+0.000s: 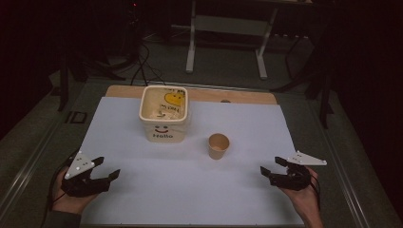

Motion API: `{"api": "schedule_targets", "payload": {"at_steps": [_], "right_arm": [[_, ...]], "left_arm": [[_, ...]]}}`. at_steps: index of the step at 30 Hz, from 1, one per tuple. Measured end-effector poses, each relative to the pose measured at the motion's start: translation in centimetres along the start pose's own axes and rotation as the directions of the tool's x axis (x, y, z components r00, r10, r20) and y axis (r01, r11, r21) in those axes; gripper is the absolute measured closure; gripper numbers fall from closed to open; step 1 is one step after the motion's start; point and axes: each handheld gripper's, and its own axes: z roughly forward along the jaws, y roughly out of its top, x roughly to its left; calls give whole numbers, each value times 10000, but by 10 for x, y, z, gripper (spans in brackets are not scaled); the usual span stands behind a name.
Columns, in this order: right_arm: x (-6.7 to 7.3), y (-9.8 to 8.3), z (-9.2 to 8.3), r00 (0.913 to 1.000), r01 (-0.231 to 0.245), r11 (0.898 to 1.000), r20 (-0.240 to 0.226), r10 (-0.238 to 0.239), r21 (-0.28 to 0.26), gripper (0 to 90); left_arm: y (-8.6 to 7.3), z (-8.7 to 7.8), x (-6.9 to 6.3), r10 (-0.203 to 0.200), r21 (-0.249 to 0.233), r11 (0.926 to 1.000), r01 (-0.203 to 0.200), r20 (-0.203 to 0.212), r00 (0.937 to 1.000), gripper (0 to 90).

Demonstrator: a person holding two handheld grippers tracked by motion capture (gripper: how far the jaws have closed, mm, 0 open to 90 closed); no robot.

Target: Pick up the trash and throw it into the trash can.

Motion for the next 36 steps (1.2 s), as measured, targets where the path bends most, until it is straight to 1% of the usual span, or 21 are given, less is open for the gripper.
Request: {"api": "schedule_targets", "payload": {"at_steps": [3,5,13,23,27,36], "right_arm": [[1,1,0,10000,-22,10000,16,22,-26,225],[1,1,0,10000,-74,10000,2,74,-32,221],[0,1,1,9998,-218,9998,-18,218,-16,216],[2,3,1,9994,-342,9994,-36,342,18,216],[5,6,1,9992,-387,9992,-140,386,-96,213],[11,19,5,9994,-176,9997,-300,171,-156,205]], "left_arm": [[-1,1,-1,85,12,10000,-85,73,9999,295],[-1,1,-1,65,6,10000,-65,112,9999,297],[0,0,3,-66,-137,9999,66,-17,10000,301],[0,-1,3,-104,-233,9997,104,14,9999,313],[0,-1,4,-151,-203,9997,151,14,9999,320],[0,-1,4,-198,-187,9996,199,39,9998,325]]}}
